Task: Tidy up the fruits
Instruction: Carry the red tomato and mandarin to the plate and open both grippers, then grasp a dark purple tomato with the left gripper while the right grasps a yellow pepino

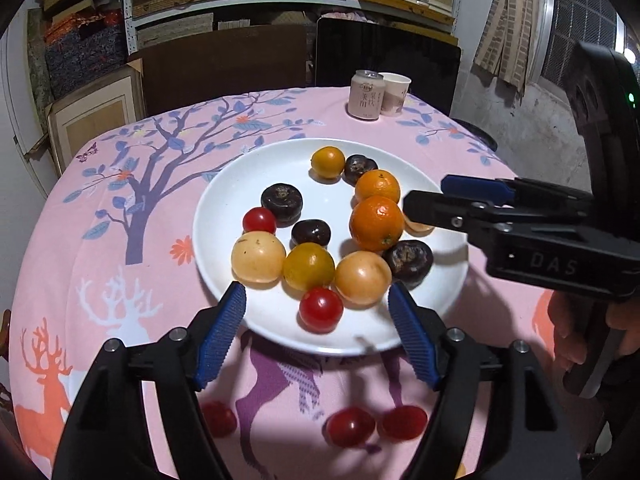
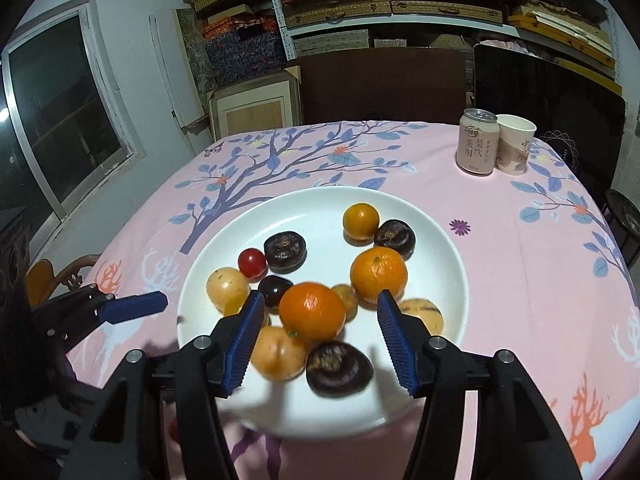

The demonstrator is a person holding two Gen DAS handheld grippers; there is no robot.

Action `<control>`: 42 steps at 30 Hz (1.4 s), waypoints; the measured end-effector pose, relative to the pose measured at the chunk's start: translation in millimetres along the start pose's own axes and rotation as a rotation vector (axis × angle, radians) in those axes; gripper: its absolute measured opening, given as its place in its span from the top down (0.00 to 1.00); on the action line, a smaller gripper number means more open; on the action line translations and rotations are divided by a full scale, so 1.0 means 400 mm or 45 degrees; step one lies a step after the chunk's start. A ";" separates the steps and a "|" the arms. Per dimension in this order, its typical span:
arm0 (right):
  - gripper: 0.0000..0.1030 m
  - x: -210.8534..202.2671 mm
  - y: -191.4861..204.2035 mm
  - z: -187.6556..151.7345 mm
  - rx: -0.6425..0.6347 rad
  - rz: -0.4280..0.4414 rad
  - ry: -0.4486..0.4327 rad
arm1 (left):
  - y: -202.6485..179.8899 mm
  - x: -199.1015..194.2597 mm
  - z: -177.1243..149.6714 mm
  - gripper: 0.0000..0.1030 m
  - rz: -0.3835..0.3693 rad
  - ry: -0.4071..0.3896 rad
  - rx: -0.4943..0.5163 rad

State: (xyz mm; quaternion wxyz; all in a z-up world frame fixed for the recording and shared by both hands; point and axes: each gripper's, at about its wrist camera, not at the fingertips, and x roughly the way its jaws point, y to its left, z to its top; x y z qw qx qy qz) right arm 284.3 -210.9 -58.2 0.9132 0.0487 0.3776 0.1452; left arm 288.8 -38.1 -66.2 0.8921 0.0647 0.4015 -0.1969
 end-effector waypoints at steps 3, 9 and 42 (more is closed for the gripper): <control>0.43 -0.047 0.004 -0.038 0.008 0.025 -0.003 | 0.004 -0.047 -0.036 0.25 0.009 -0.012 0.006; 0.42 -0.124 0.039 -0.140 0.004 0.095 0.031 | 0.022 -0.114 -0.143 0.21 0.072 0.037 0.012; 0.55 -0.076 0.223 -0.376 -0.117 0.124 0.221 | 0.051 -0.179 -0.376 0.21 0.142 0.123 -0.077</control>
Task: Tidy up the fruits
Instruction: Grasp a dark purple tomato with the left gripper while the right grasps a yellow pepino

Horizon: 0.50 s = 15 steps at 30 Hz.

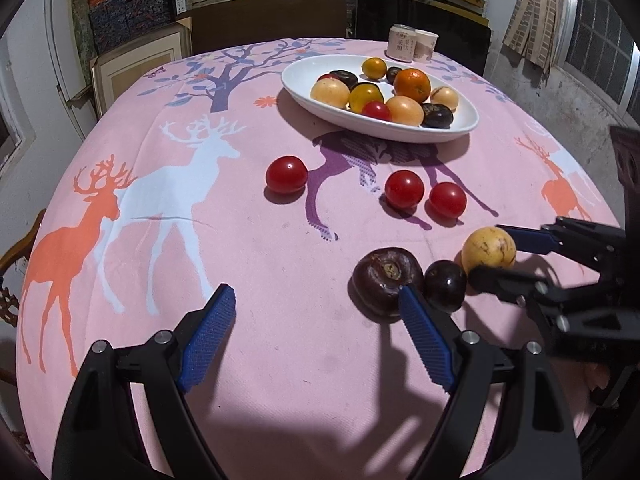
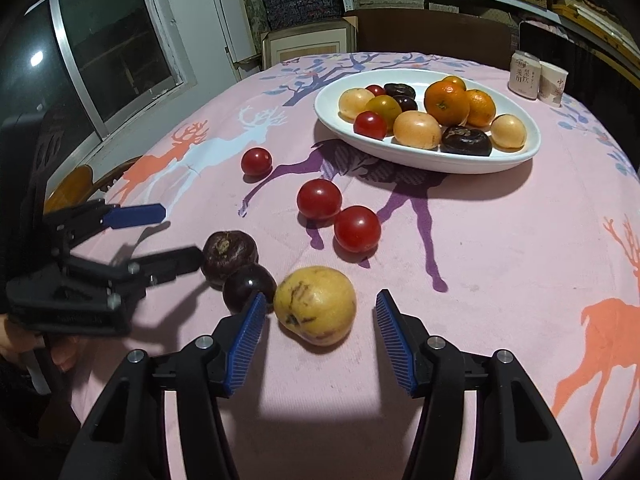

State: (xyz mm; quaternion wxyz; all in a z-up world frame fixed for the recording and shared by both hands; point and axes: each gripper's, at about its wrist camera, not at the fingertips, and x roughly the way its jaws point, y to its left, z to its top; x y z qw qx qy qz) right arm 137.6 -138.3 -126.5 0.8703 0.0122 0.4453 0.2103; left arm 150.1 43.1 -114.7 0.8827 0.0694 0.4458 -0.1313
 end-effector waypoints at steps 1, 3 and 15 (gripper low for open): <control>0.59 0.003 -0.002 0.002 0.014 0.014 -0.001 | -0.006 0.000 -0.002 0.21 0.002 0.003 0.015; 0.59 0.002 -0.008 0.003 0.032 0.026 -0.007 | -0.016 -0.001 -0.005 0.21 0.001 0.006 0.043; 0.59 -0.034 -0.067 -0.021 0.164 0.113 -0.083 | -0.077 0.043 0.015 0.21 0.058 0.022 0.173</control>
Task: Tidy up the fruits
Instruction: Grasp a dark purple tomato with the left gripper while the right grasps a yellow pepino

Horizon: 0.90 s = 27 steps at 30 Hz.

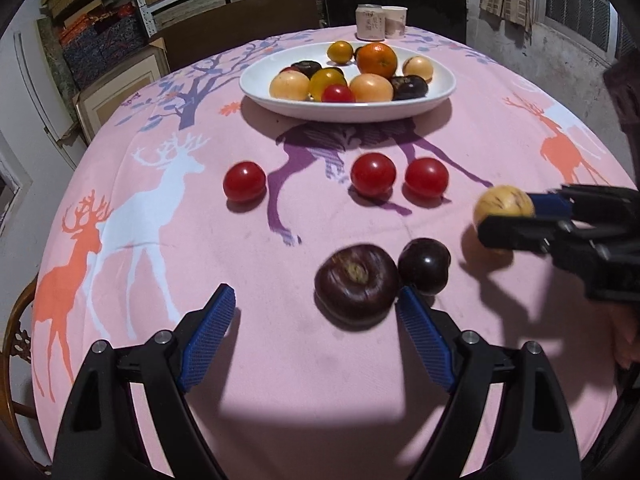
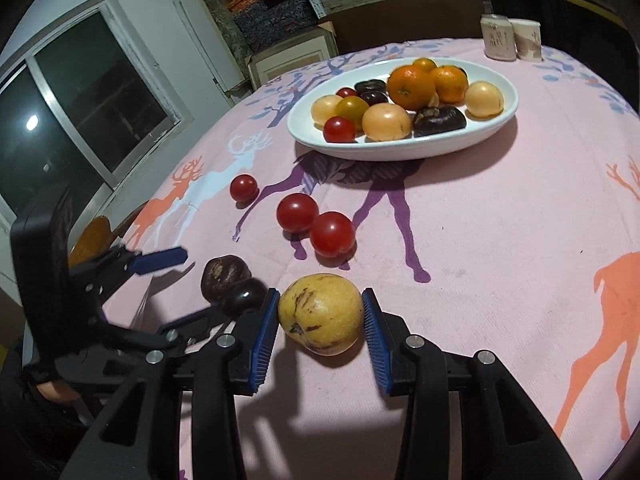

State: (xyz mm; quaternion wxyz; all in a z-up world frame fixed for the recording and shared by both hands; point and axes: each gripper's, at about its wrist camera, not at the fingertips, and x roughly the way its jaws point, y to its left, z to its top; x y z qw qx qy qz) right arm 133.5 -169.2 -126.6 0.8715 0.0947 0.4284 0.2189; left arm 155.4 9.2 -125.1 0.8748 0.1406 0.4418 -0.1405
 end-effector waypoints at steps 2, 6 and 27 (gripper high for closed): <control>0.59 -0.005 0.002 -0.001 -0.011 -0.007 -0.010 | -0.003 0.006 0.010 0.22 -0.012 0.003 0.003; 0.59 -0.010 -0.015 -0.003 0.022 0.004 -0.017 | -0.019 0.020 0.010 0.35 -0.034 0.022 0.026; 0.59 -0.006 -0.041 -0.006 0.074 0.055 -0.010 | -0.015 0.028 0.013 0.39 -0.135 0.013 -0.062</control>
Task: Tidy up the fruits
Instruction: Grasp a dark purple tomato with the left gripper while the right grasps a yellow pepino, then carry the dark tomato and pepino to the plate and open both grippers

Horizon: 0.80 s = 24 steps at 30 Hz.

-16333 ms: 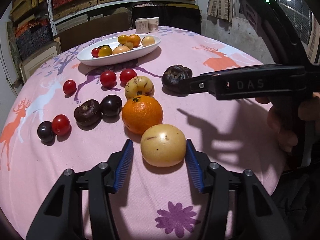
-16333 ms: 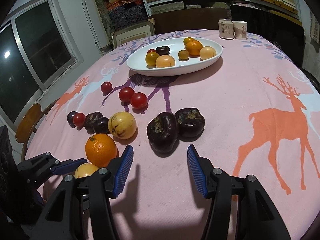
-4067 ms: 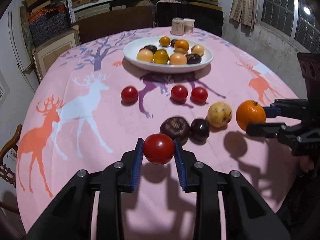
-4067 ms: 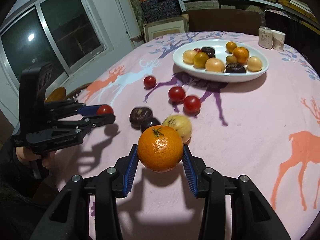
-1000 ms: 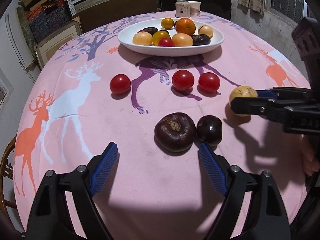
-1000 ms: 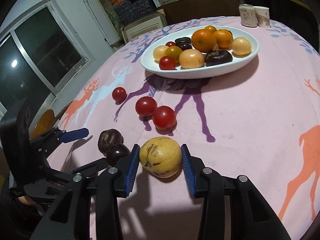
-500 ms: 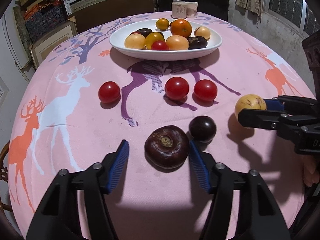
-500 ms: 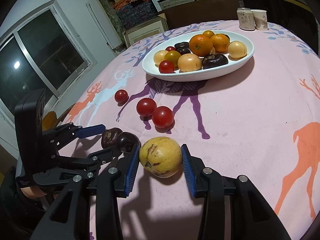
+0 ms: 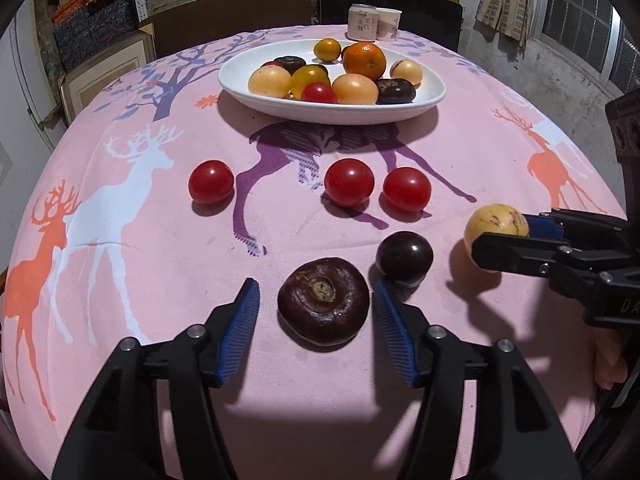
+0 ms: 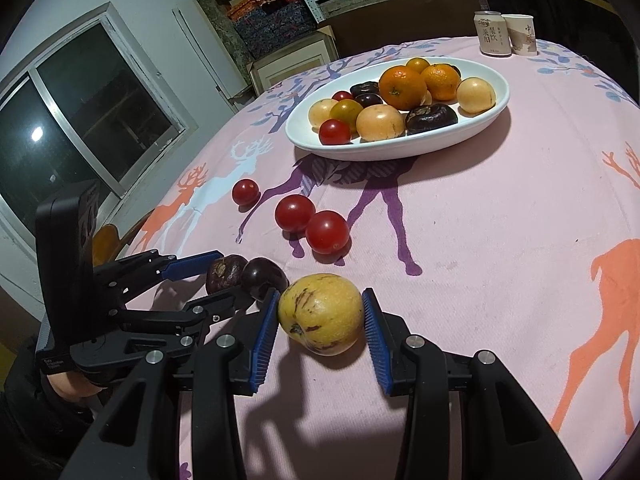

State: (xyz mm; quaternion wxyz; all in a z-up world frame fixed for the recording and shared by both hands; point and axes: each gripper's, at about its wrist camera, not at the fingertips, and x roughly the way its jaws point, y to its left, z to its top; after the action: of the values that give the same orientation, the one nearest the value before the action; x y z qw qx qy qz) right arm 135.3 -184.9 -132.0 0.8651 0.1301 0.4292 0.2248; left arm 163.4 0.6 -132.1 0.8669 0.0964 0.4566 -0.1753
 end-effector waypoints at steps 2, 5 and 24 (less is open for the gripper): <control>0.59 0.001 -0.002 0.000 0.006 0.000 0.002 | -0.008 0.002 0.000 0.35 -0.002 0.005 0.016; 0.59 0.002 -0.003 0.001 0.008 0.001 0.004 | -0.010 0.002 -0.001 0.34 -0.003 0.004 0.017; 0.59 -0.016 -0.004 -0.001 0.010 0.008 -0.041 | 0.018 -0.043 -0.019 0.59 0.012 -0.053 -0.051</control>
State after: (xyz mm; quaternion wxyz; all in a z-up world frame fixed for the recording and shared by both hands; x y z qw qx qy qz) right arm 132.0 -189.4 -128.4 0.8707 0.1384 0.4156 0.2236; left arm 151.5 13.2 -122.1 0.8787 0.0776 0.4415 -0.1639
